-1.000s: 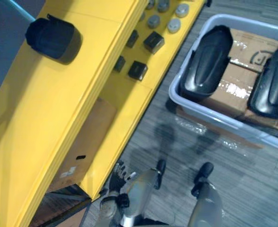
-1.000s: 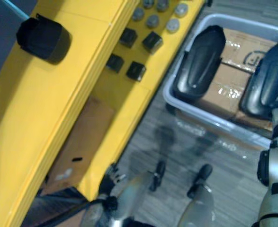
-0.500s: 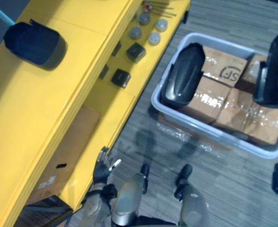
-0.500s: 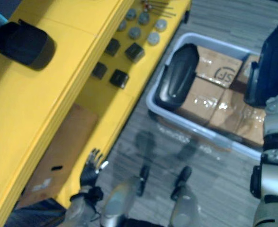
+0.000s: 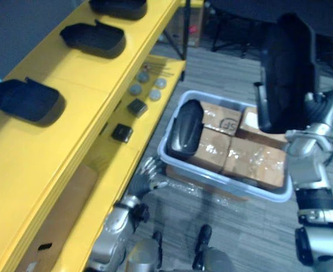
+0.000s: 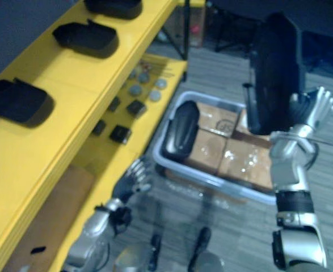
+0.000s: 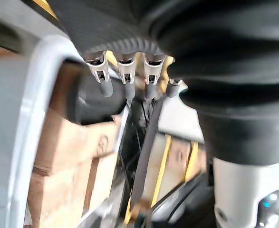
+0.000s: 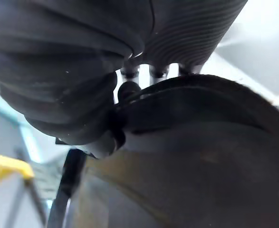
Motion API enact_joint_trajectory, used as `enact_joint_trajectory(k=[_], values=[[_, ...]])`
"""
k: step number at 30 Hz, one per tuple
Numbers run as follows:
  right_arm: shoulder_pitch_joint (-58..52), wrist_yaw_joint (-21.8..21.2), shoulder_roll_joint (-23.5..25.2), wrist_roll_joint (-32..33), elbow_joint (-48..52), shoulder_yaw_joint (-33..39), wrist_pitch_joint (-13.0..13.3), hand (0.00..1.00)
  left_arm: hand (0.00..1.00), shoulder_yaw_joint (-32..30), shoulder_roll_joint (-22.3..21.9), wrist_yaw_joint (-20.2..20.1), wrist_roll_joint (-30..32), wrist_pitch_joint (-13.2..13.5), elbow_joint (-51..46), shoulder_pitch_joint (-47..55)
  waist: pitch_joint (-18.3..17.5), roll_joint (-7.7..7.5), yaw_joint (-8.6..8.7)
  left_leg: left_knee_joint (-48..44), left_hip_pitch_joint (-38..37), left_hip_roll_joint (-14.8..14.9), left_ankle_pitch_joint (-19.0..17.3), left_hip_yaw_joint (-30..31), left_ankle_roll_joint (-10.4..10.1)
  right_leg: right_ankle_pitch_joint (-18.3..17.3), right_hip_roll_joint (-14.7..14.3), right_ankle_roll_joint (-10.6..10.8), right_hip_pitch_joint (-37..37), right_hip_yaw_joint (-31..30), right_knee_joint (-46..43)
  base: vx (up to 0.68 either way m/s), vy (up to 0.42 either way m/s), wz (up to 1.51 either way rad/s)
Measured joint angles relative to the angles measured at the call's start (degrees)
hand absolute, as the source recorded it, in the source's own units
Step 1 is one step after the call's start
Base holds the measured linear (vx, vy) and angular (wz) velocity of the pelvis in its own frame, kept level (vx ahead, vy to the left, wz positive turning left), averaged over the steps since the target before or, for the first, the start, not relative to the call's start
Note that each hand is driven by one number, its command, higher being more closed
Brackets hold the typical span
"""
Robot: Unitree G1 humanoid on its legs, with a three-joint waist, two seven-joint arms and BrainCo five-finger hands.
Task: Walk over and take plastic housings, then place them on the shelf
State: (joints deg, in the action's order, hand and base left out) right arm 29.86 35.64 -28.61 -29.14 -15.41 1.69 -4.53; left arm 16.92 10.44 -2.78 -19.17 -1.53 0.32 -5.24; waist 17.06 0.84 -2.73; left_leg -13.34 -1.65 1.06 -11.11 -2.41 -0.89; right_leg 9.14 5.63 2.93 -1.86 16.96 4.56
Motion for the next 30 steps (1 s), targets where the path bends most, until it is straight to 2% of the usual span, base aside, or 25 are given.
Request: enact_joint_trajectory(k=[4,7,12,17,27,30], values=[[-0.69,1.56,3.17,-1.22,2.4,-2.96,6.92,1.0,0.0,-0.02,-0.15,4.1,0.12,-0.06,8.79,-10.17,-0.96,-1.33,1.99,0.72,-1.74,0.27,-0.05,-2.21,-0.08,0.36,-0.3,-0.47,-0.06,-2.31,0.53,-0.1,0.016,-0.36],[-2.08,1.9,4.43,-2.72,6.0,-3.67,11.2,1.0,0.0,-0.11,-0.21,4.93,-0.94,-0.2,10.9,-13.05,-1.72,-1.76,2.8,0.82,-2.34,0.45,0.0,-3.21,-0.21,-0.02,-0.51,-1.03,-0.15,-3.12,0.56,-0.12,0.003,-0.2],[-2.27,1.65,5.2,-4.44,8.43,-7.49,16.36,1.0,0.0,-0.59,-0.15,6.83,-2.29,-0.21,13.19,-16.01,-3.18,-2.51,3.51,1.0,-2.39,0.74,0.3,-3.21,-0.68,0.64,-0.82,-1.06,-0.06,-3.11,0.58,-0.04,-0.009,-0.01],[-3.64,-0.73,7.23,-4.46,8.4,-9.92,17.84,1.0,0.0,-1.14,-0.21,7.73,-7.53,-0.13,13.2,-17.4,-3.88,-2.98,3.46,1.57,-2.58,0.56,0.51,-3.14,-0.7,1.21,-0.68,-0.92,-0.04,-3.08,0.6,0.0,0.007,0.0],[-6.45,-1.92,8.63,-4.9,7.94,-12.91,18.56,1.0,0.0,-4.72,-0.88,8.84,-12.54,-0.41,13.2,-17.77,-4.36,-3.27,3.44,1.85,-2.87,-0.43,0.94,-3.01,-0.1,1.96,0.19,-0.42,-0.23,-3.15,0.61,-0.03,0.038,0.01],[-7.2,-1.91,9.6,-4.89,6.39,-14.42,19.53,1.0,0.0,-4.76,-0.94,9.35,-14.4,-0.63,13.2,-17.76,-4.63,-3.65,3.34,1.72,-2.78,-0.62,1.13,-3.0,0.0,2.09,0.4,-0.51,-0.23,-3.15,0.61,-0.07,0.012,0.0]])
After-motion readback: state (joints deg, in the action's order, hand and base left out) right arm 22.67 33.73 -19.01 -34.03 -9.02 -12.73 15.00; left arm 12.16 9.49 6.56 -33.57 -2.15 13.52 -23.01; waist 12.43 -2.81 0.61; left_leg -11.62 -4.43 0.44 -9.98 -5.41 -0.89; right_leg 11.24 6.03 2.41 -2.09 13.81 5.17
